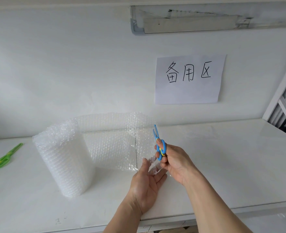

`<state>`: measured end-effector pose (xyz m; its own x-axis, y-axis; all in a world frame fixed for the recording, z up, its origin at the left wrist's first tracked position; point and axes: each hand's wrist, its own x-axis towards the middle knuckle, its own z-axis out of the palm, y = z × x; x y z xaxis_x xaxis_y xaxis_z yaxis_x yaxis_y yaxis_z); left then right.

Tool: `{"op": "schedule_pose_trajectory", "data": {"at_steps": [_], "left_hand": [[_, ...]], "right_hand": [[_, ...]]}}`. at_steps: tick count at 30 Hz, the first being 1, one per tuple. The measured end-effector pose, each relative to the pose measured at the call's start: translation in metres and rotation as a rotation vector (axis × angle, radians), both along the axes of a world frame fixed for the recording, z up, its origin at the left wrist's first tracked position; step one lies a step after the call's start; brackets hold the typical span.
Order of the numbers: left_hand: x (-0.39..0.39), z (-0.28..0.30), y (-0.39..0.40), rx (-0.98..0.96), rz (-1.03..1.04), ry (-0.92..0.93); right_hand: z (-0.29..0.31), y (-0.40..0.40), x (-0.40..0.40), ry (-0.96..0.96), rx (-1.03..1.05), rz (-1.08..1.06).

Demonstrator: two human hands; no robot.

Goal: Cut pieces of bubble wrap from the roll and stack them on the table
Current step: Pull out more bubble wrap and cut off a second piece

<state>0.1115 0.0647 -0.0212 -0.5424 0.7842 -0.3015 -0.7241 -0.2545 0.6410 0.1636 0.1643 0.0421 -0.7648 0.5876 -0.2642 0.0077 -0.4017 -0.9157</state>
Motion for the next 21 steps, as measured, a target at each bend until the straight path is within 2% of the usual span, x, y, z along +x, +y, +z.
{"op": "schedule_pose_trajectory", "data": {"at_steps": [21], "left_hand": [[0.0,0.004,-0.002,-0.053,0.009,0.008]], "right_hand": [[0.006,0.01,-0.01,-0.004,0.029,-0.028]]}}
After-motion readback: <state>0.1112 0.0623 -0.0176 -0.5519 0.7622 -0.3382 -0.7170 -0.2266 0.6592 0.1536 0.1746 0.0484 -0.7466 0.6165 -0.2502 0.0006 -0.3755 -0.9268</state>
